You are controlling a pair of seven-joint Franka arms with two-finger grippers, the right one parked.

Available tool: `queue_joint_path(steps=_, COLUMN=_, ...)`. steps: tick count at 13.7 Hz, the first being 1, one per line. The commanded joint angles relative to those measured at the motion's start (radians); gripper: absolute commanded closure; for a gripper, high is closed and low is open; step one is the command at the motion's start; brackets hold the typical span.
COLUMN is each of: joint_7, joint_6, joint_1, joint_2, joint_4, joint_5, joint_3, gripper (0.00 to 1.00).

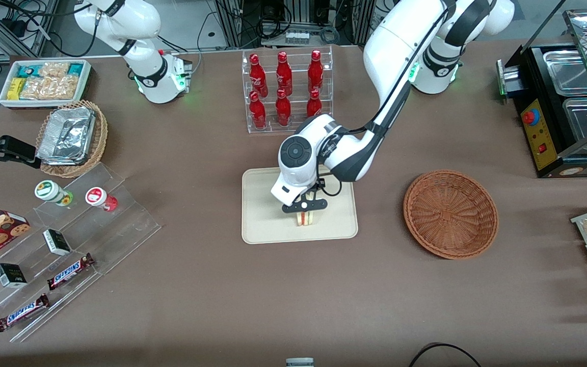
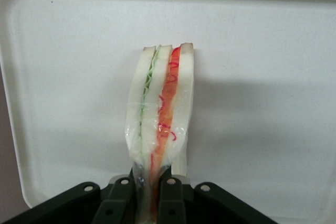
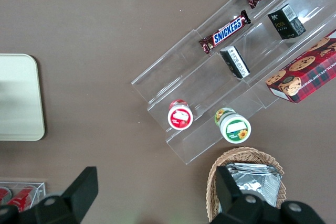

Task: Place sandwich from basket to tray
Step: 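Lower the sandwich onto the tray and open the left gripper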

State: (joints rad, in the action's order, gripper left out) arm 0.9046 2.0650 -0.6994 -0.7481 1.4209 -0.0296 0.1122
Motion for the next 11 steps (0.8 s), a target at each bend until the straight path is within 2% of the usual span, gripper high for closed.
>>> queue_joint_path(steps=1, joint_7=0.049, joint_6=-0.028, joint_1=-0.019, joint_2=-0.031, joint_4=-0.051, joint_5=0.000, joint_3=-0.016, gripper=1.00)
queue_joint_path(steps=4, joint_7=0.057, joint_6=-0.028, joint_1=-0.023, joint_2=-0.037, joint_4=-0.056, joint_5=-0.001, joint_3=-0.016, gripper=0.98)
queue_joint_path(steps=5, joint_7=0.059, joint_6=-0.028, joint_1=-0.023, joint_2=-0.040, joint_4=-0.054, joint_5=-0.001, joint_3=-0.016, gripper=0.54)
queue_joint_path(steps=6, joint_7=0.056, joint_6=-0.026, joint_1=-0.023, joint_2=-0.042, joint_4=-0.054, joint_5=-0.004, joint_3=-0.016, gripper=0.01)
queue_joint_path(steps=9, joint_7=0.060, joint_6=-0.037, joint_1=-0.023, joint_2=-0.028, joint_4=-0.060, joint_5=0.002, joint_3=-0.016, gripper=0.00)
queue_joint_path(steps=11, joint_7=0.062, joint_6=-0.130, joint_1=-0.023, joint_2=-0.027, joint_4=-0.136, joint_5=0.005, joint_3=-0.016, gripper=0.00)
